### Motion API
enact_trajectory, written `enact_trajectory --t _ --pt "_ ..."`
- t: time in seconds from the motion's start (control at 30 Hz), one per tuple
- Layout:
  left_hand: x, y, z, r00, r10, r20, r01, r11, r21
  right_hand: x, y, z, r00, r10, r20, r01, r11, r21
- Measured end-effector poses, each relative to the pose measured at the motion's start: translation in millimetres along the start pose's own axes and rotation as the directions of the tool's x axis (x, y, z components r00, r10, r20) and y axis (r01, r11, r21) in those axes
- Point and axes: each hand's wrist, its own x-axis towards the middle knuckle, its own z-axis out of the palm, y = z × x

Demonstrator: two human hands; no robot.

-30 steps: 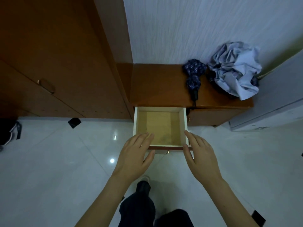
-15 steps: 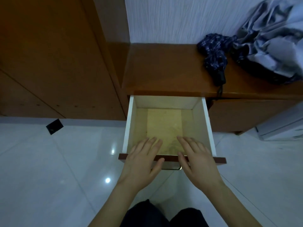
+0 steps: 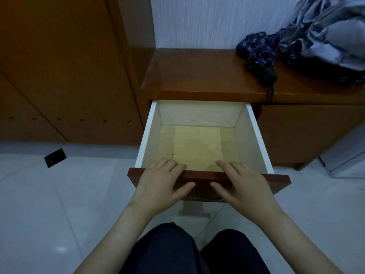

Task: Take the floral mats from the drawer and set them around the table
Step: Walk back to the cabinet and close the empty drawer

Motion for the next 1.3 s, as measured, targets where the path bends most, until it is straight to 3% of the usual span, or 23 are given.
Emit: enact_trajectory --t 0.53,0.87,1.1,1.3 --pt "17 -4 12 0.997 -0.005 -0.071 0.007 1.0 0.017 7 15 17 0.997 0.039 -0.066 -0.035 0.997 0.07" --pt "62 -22 11 1.0 -0.014 -0.028 0.015 0.998 0.054 51 28 14 0.998 0.052 -0.044 -0.05 0.998 0.047" --pt "90 -27 1 0.998 -0.001 -0.061 -0.007 0.992 -0.129 75 35 10 0.995 0.082 -0.061 -0.076 0.992 0.104" --pt "144 -47 -20 0.993 -0.003 -0.115 -0.004 0.998 -0.064 90 44 4 0.991 0.096 -0.098 -0.093 0.995 0.038"
